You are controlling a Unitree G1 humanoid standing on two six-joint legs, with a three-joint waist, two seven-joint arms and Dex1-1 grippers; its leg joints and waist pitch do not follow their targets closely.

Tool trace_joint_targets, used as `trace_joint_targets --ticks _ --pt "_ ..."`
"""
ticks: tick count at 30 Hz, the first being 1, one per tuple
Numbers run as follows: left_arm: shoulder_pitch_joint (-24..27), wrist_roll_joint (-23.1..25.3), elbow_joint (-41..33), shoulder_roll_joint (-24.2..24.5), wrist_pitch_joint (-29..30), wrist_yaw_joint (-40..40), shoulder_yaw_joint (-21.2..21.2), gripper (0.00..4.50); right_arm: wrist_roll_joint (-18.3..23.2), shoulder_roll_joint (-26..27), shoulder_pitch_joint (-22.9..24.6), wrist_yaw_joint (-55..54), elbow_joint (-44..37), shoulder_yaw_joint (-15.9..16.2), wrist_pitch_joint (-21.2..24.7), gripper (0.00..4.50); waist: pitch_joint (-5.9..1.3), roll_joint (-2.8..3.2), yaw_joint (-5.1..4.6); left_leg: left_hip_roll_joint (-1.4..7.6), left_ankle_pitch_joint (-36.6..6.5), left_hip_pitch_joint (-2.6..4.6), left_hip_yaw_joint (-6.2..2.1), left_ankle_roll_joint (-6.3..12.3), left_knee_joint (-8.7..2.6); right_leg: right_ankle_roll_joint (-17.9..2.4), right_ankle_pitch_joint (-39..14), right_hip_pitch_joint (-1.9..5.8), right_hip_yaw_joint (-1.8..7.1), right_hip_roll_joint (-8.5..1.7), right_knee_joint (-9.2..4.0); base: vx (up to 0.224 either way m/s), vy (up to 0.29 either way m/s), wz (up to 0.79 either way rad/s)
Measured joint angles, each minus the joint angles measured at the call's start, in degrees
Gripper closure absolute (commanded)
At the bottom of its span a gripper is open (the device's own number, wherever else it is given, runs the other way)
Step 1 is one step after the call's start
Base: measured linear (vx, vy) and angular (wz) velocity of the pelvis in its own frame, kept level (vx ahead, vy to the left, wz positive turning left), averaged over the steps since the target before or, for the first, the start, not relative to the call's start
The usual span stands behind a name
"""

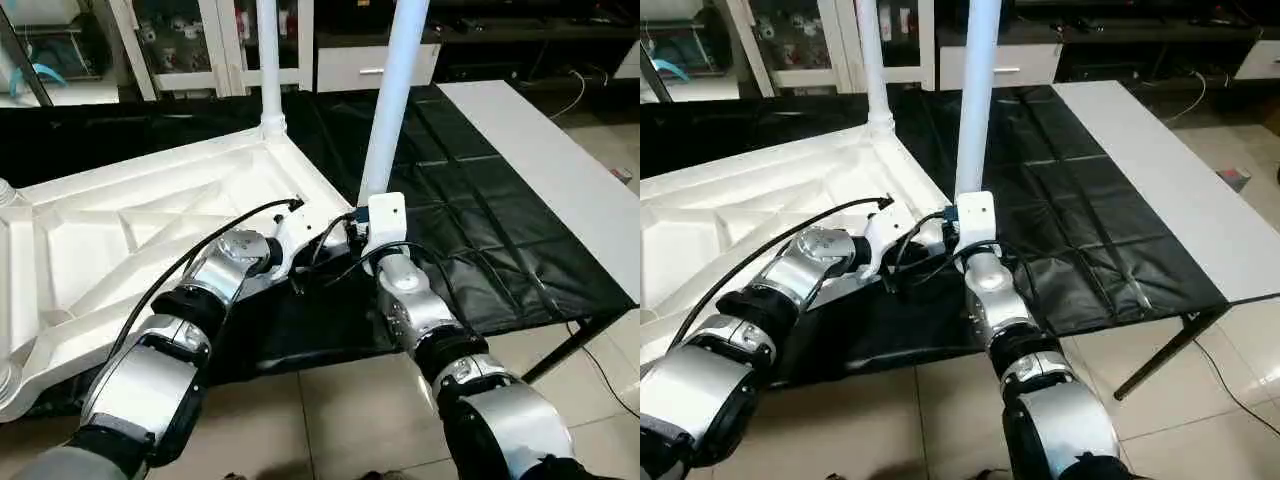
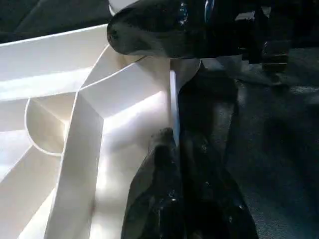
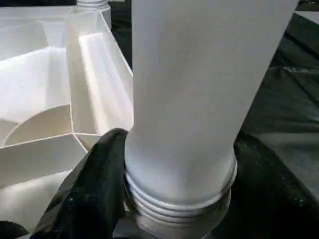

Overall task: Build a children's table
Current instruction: Rotate leg to tighten

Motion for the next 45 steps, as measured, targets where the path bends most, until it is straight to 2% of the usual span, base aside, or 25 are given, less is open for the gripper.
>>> trace_joint_targets --ticks 4,7,10,13,18,25,30,34,43,45 --pt "0.0 0.1 0.6 0.1 -0.3 -0.1 0.0 4.5 2.1 -0.9 0.1 6.4 -2.9 -0.6 -3.2 0.8 0.0 0.0 -0.18 0.04 -0.1 0.11 0.03 -0.09 0.06 0.0 0.0 0.09 0.05 0.0 0.03 0.0 0.0 0.0" --pt "0.0 0.1 0.6 0.1 -0.4 -0.4 -0.1 4.5 3.0 -2.3 0.4 11.8 -5.6 -0.5 -2.7 0.6 0.0 0.01 -0.11 0.05 -0.1 0.2 0.02 -0.21 0.06 0.0 0.0 0.2 0.04 0.0 0.03 0.0 0.0 0.0" --pt "0.3 0.1 0.6 0.7 -1.2 -2.0 -0.1 4.5 3.8 -7.6 3.2 24.2 -11.6 2.2 4.2 0.35 -0.01 0.0 -0.01 0.04 -0.2 0.26 0.0 -0.14 0.08 0.0 0.0 0.36 0.06 0.0 -0.03 0.0 0.0 0.0" --pt "0.5 0.1 0.5 1.1 -1.6 -2.6 -0.1 4.5 4.5 -11.0 6.9 31.9 -15.9 3.7 7.6 0.35 -0.01 0.01 -0.11 0.04 -0.2 0.15 0.0 -0.14 0.08 0.0 0.0 0.35 0.07 0.02 0.04 0.0 0.0 0.0" --pt "3.3 -1.2 -3.2 3.1 -2.4 -9.4 -0.2 4.5 5.0 -19.2 10.5 45.7 -22.3 7.0 9.5 0.35 -0.05 0.06 0.49 0.08 -0.2 0.26 -0.01 -0.15 0.07 0.0 0.0 0.46 0.05 0.04 0.07 0.0 0.0 0.0" --pt "9.0 -3.8 -12.4 7.9 -2.0 -22.0 -1.8 4.5 7.0 -24.8 14.2 57.8 -29.0 8.5 12.4 0.35 -0.08 0.11 1.47 0.09 -0.2 0.55 -0.01 -0.17 0.09 0.0 0.0 0.74 0.1 0.04 0.07 0.0 0.0 0.0" --pt "11.6 -4.5 -17.2 10.0 -0.3 -27.6 -2.3 4.5 8.2 -26.6 14.6 63.7 -31.1 9.6 13.1 0.35 -0.12 0.16 2.2 0.08 -0.2 0.69 0.0 -0.18 0.09 0.0 0.0 0.86 0.21 0.03 0.06 0.0 0.0 0.0" --pt "12.0 -4.5 -18.2 10.2 -0.1 -28.2 -2.6 4.5 7.4 -26.7 14.6 66.3 -31.1 11.5 13.1 0.35 -0.13 0.14 2.6 0.07 -0.2 0.64 -0.02 -0.18 0.09 0.1 0.0 0.86 0.23 0.03 0.06 0.0 0.0 0.0" --pt "13.1 -4.5 -21.4 10.9 2.3 -28.2 -2.9 4.5 6.0 -26.6 13.6 67.0 -27.5 12.5 12.5 0.35 -0.15 0.1 2.72 0.07 -0.2 0.6 -0.01 -0.19 0.08 0.1 -0.1 0.86 0.23 0.03 0.06 0.0 0.0 0.0" --pt "13.1 -4.5 -21.5 10.9 2.5 -28.2 -2.9 4.5 6.0 -26.4 13.4 66.7 -27.4 12.4 12.1 0.69 -0.15 0.1 2.71 0.07 -0.2 0.6 -0.01 -0.19 0.08 0.1 -0.1 0.86 0.23 0.03 0.06 0.0 0.0 0.0"
